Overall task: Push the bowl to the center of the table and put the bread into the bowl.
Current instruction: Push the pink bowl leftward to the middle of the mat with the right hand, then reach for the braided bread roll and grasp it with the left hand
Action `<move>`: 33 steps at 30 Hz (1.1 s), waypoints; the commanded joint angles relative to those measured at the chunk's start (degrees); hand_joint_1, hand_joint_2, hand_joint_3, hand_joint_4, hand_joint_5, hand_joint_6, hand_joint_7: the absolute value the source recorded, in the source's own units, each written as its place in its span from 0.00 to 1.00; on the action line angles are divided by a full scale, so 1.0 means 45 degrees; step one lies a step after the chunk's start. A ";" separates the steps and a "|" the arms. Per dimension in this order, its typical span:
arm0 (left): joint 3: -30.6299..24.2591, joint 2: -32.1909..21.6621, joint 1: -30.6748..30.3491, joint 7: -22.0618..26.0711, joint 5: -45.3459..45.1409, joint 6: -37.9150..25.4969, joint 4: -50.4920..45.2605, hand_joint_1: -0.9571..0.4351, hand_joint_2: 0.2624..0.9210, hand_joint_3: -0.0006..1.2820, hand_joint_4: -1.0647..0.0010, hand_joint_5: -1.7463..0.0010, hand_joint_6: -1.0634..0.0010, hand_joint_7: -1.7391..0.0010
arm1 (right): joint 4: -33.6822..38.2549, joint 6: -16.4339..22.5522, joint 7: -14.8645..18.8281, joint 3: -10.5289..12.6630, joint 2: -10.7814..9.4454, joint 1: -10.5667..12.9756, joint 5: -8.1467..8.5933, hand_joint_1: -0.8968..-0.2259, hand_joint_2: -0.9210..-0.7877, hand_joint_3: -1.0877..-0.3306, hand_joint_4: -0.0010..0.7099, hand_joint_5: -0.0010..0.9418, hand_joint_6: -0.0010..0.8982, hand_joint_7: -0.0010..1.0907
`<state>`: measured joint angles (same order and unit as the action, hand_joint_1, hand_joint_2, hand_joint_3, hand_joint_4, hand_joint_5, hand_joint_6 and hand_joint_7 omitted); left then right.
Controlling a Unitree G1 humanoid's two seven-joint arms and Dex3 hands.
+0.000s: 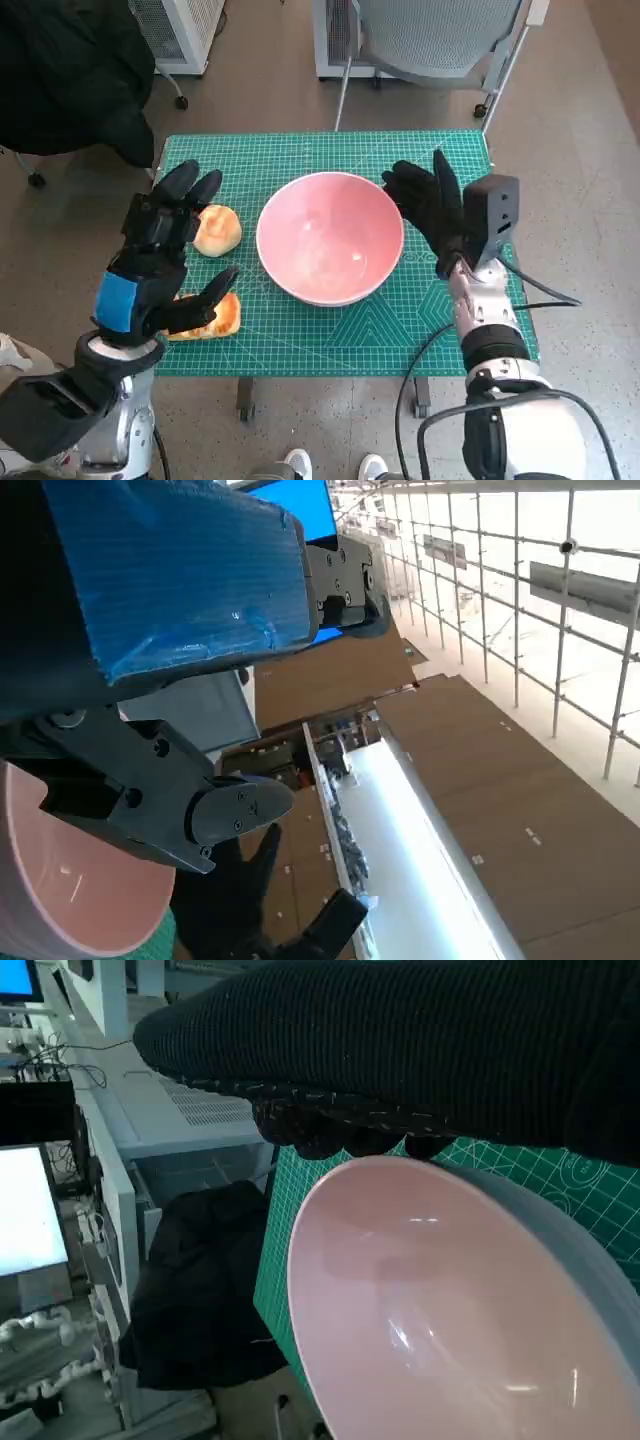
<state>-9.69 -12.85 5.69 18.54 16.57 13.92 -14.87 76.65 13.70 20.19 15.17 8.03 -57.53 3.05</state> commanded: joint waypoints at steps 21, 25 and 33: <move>0.0076 0.0120 -0.0082 -0.0358 -0.0076 0.0024 -0.0417 0.54 0.73 0.42 1.00 0.78 1.00 0.72 | -0.1248 0.4522 0.4706 0.1668 0.0427 -0.0091 0.2487 0.36 0.00 0.45 0.31 0.00 0.30 0.01; 0.0045 0.0102 -0.0037 -0.0359 -0.0028 -0.0007 -0.0413 0.54 0.73 0.42 1.00 0.78 1.00 0.72 | -0.2133 0.5401 0.6426 0.1916 0.0158 0.0159 0.3507 0.37 0.00 0.43 0.32 0.00 0.30 0.01; 0.0014 0.0103 0.0144 -0.0366 0.0057 -0.0045 -0.0372 0.54 0.73 0.42 1.00 0.79 1.00 0.72 | -0.4742 0.5977 0.9805 0.1997 -0.0522 0.1087 0.5877 0.36 0.00 0.41 0.31 0.00 0.30 0.01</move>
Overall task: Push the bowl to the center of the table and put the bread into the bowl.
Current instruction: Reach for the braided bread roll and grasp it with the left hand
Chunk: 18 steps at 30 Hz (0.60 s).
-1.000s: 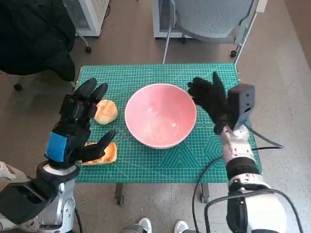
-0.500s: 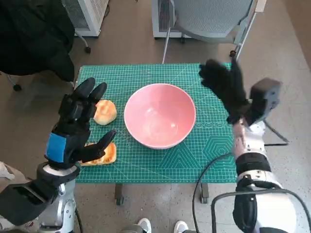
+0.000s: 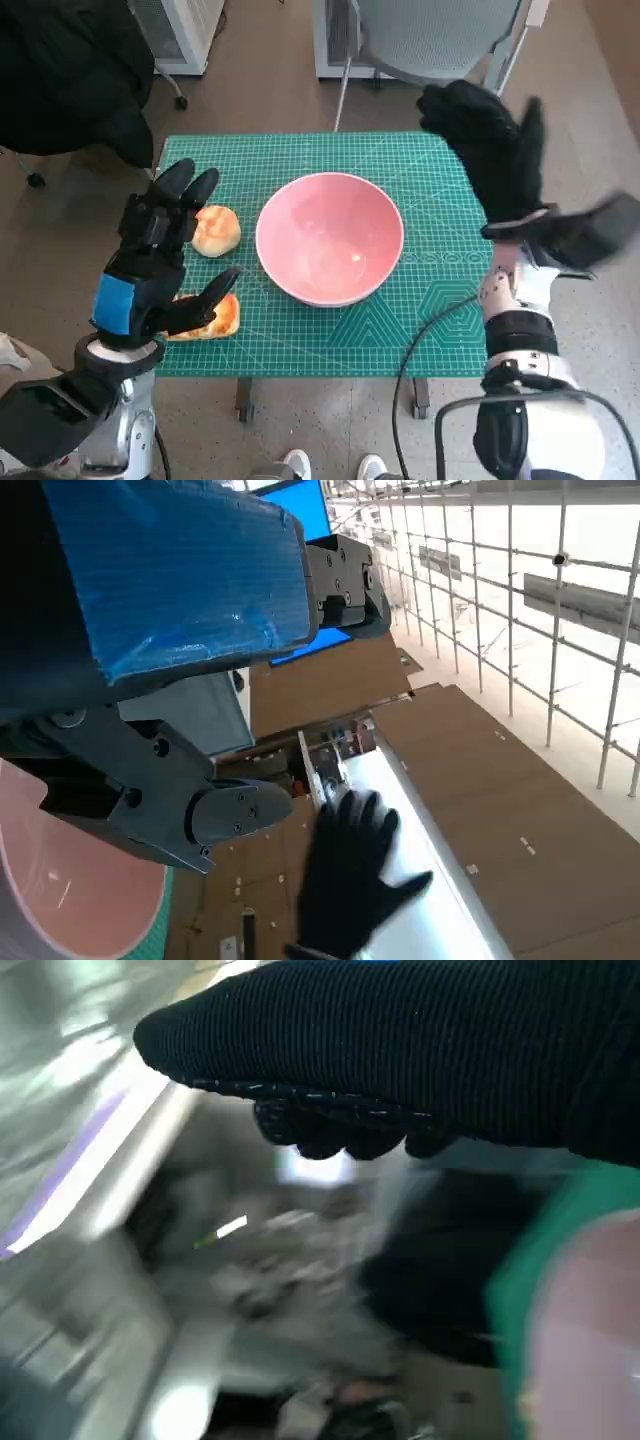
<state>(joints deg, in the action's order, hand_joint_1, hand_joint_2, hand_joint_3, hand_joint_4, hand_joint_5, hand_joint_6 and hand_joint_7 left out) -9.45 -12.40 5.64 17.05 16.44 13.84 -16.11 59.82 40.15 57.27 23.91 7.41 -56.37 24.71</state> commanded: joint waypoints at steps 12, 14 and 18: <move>0.0001 0.0010 0.0536 0.0033 0.0165 0.0045 -0.0073 0.52 0.74 0.41 1.00 0.80 1.00 0.73 | -0.1934 0.0204 0.2830 -0.0217 -0.0434 0.1593 0.1853 0.35 0.00 0.41 0.29 0.00 0.30 0.01; -0.0021 -0.0023 0.0582 0.0059 0.0197 0.0036 -0.0100 0.52 0.74 0.40 1.00 0.80 1.00 0.73 | -0.2038 0.0142 0.2711 -0.0301 -0.0414 0.1694 0.1808 0.36 0.00 0.42 0.29 0.00 0.30 0.01; -0.0124 -0.0203 0.0544 0.0081 0.0194 -0.0068 -0.0402 0.52 0.75 0.40 1.00 0.81 1.00 0.73 | -0.2223 -0.0026 0.2497 -0.0422 -0.0393 0.1869 0.1779 0.36 0.00 0.44 0.29 0.00 0.30 0.01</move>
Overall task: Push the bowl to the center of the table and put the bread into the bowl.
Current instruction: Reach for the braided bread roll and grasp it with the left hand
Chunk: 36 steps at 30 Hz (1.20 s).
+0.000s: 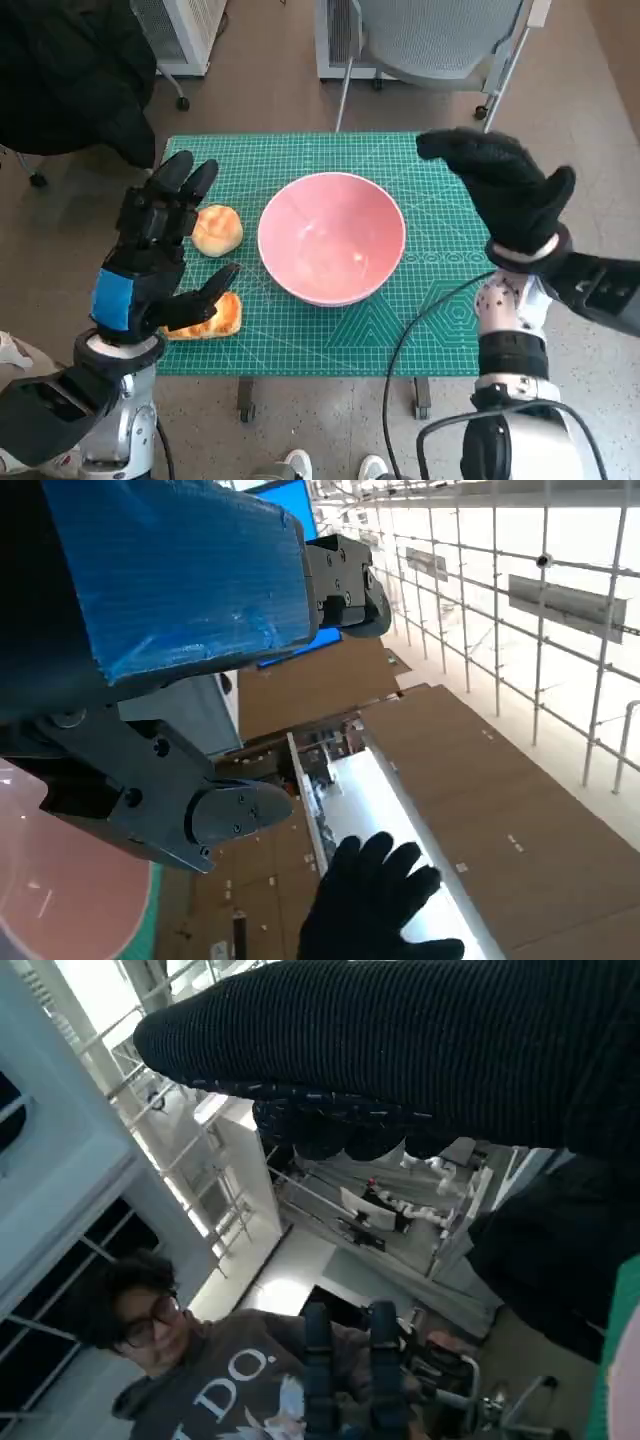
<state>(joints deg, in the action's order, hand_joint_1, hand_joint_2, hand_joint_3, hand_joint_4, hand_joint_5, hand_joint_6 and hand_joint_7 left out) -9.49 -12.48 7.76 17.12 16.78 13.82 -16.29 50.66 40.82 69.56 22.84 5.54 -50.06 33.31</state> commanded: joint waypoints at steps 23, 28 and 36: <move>-0.3359 -0.5859 -0.5183 0.3849 -0.8067 -0.9470 -0.9696 0.49 0.59 0.01 1.00 1.00 0.86 0.92 | -0.1149 -0.0365 -0.0621 -0.0546 0.0028 0.1208 0.0059 0.38 0.00 0.45 0.27 0.00 0.30 0.00; -0.2779 -0.6200 -0.4989 0.4049 -0.8620 -1.0047 -0.9713 0.49 0.59 0.00 0.99 1.00 0.82 0.95 | -0.1318 -0.0386 -0.0455 -0.0641 -0.0030 0.1309 0.0194 0.38 0.00 0.46 0.26 0.00 0.28 0.00; -0.1718 -0.6659 -0.4540 0.4293 -0.9464 -1.0814 -0.9614 0.49 0.58 0.00 0.95 0.99 0.78 0.96 | -0.1399 -0.0577 -0.0116 -0.0710 -0.0063 0.1308 0.0418 0.38 0.00 0.46 0.25 0.00 0.27 0.00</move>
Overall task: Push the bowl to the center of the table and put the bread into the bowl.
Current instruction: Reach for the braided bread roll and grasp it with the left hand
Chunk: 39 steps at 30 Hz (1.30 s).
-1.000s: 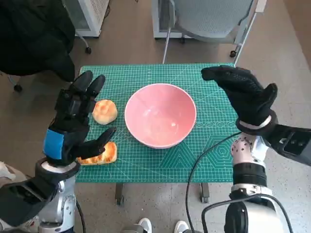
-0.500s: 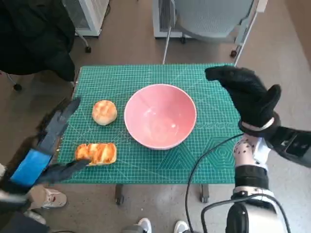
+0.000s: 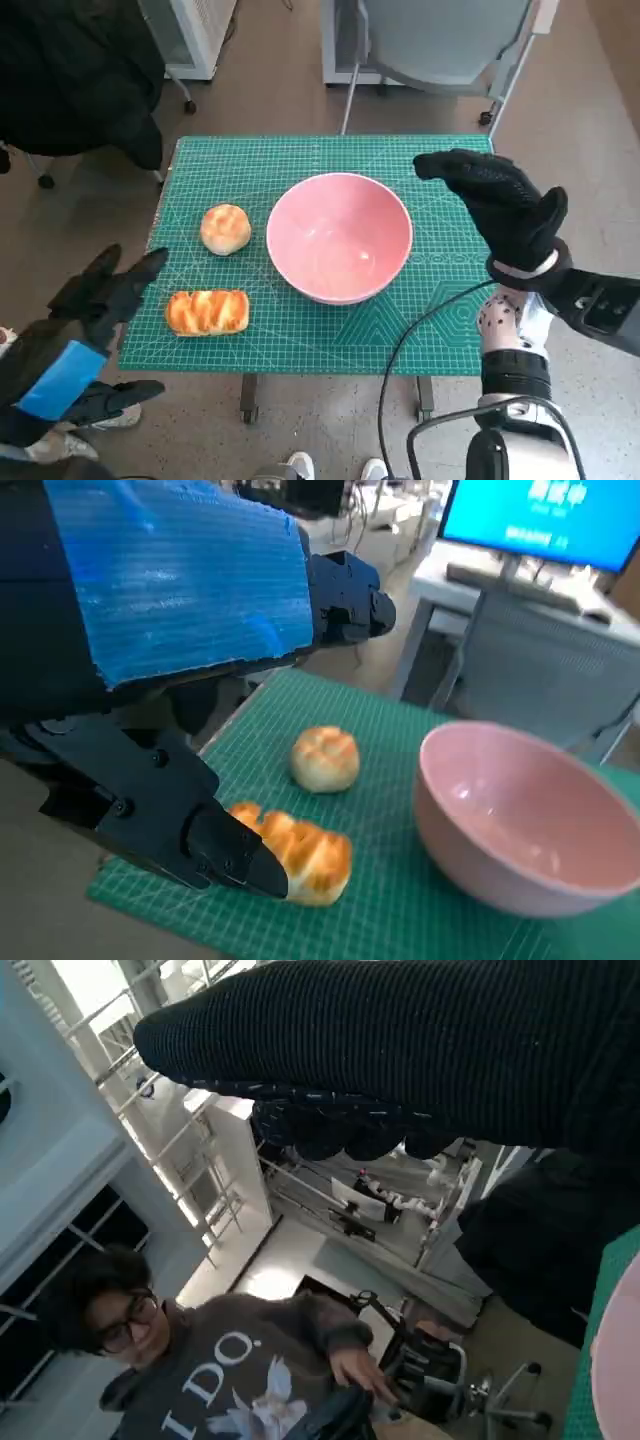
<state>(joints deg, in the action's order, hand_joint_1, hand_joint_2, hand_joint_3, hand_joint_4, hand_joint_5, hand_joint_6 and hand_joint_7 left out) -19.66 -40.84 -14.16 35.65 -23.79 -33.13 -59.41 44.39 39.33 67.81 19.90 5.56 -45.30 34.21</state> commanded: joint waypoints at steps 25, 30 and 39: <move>0.6332 0.0714 0.3712 -0.0452 -0.4968 -0.1396 0.4575 0.56 0.65 0.01 0.81 1.00 0.66 0.99 | 0.0697 -0.0917 0.0232 -0.0055 0.0122 -0.0094 0.0240 0.38 0.00 0.55 0.28 0.01 0.31 0.01; 0.6531 0.1052 0.4065 -0.0475 -0.5427 -0.1463 0.5234 0.57 0.66 0.01 0.80 1.00 0.65 1.00 | 0.0644 -0.1093 0.0186 -0.0038 0.0187 -0.0101 0.0244 0.38 0.00 0.55 0.29 0.01 0.31 0.01; 0.6579 0.1507 0.4603 -0.0377 -0.5457 -0.1556 0.6282 0.59 0.68 0.01 0.80 1.00 0.65 1.00 | 0.0600 -0.1187 0.0167 -0.0012 0.0208 -0.0065 0.0246 0.38 0.00 0.56 0.29 0.01 0.31 0.01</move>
<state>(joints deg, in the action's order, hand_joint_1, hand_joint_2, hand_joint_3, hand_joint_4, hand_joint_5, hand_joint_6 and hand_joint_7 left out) 9.58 -34.68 5.52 33.76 -47.55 -39.66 -32.49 47.00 34.41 68.62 19.83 6.41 -46.19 35.68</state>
